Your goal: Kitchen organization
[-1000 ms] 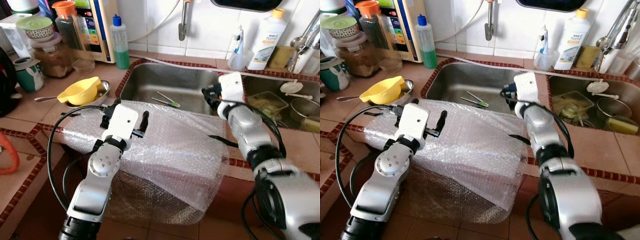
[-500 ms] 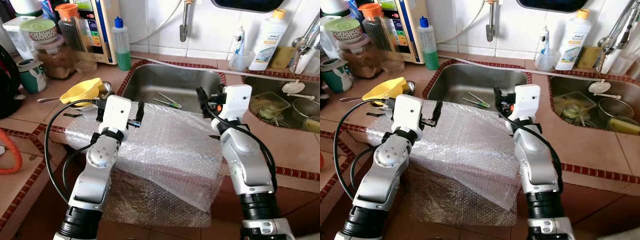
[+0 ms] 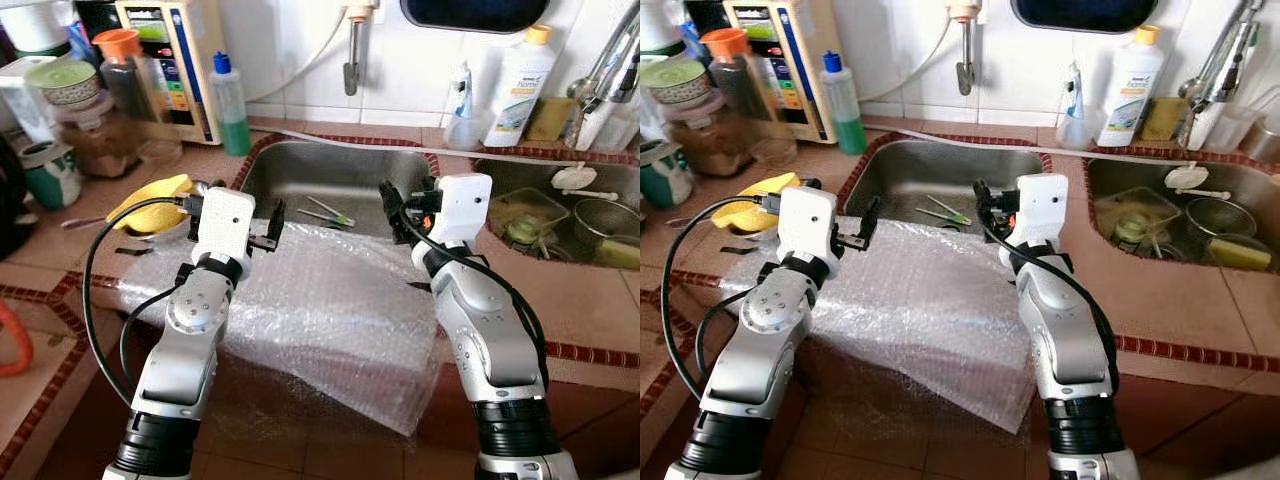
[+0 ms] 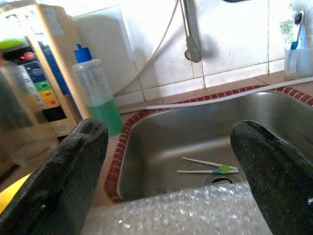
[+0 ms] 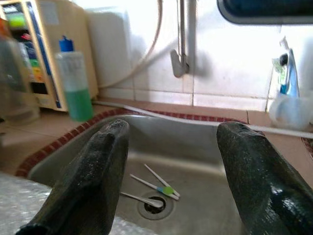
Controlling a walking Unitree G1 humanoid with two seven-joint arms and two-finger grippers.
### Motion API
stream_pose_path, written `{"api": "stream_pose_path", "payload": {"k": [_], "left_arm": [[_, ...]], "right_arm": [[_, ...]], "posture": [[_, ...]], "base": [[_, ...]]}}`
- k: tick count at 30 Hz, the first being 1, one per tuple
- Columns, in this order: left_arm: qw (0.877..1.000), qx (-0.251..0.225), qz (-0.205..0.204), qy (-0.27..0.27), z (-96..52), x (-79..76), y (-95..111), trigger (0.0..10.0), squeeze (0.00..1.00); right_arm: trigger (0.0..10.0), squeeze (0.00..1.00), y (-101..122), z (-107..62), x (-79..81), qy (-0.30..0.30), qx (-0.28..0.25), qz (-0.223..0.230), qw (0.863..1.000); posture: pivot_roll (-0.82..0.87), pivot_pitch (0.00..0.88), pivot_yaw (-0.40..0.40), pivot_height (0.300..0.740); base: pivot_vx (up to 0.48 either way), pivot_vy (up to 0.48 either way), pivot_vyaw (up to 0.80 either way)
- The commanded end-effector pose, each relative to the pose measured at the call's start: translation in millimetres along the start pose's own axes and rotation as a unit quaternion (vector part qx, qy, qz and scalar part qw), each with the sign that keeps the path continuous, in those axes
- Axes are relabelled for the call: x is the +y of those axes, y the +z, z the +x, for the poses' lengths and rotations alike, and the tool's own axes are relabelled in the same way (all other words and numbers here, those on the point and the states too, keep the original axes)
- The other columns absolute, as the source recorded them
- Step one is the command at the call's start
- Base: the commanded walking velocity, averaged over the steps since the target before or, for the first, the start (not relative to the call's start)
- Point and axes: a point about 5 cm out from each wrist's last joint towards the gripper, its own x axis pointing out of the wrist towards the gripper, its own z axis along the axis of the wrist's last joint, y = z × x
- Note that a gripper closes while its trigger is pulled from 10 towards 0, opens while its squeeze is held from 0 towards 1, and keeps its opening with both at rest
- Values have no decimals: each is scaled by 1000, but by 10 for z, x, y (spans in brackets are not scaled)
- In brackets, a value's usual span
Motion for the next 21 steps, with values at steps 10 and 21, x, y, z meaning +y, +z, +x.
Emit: {"api": "stream_pose_path", "payload": {"k": [10, 21], "left_arm": [[1000, -1, 5, -11, 33, -12, 20, 10000, 0], [1000, 5, 5, 4, -5, 17, -10, 10000, 0]], "right_arm": [[10000, 0, 17, -31, -39, -6, 6, 2, 1000], [10000, 0, -35, -65, -39, -9, 18, 3, 1000]], "posture": [[53, 0, 79, 740], [65, 0, 71, 740]], "base": [[480, 0, 0], [277, 0, 0]]}}
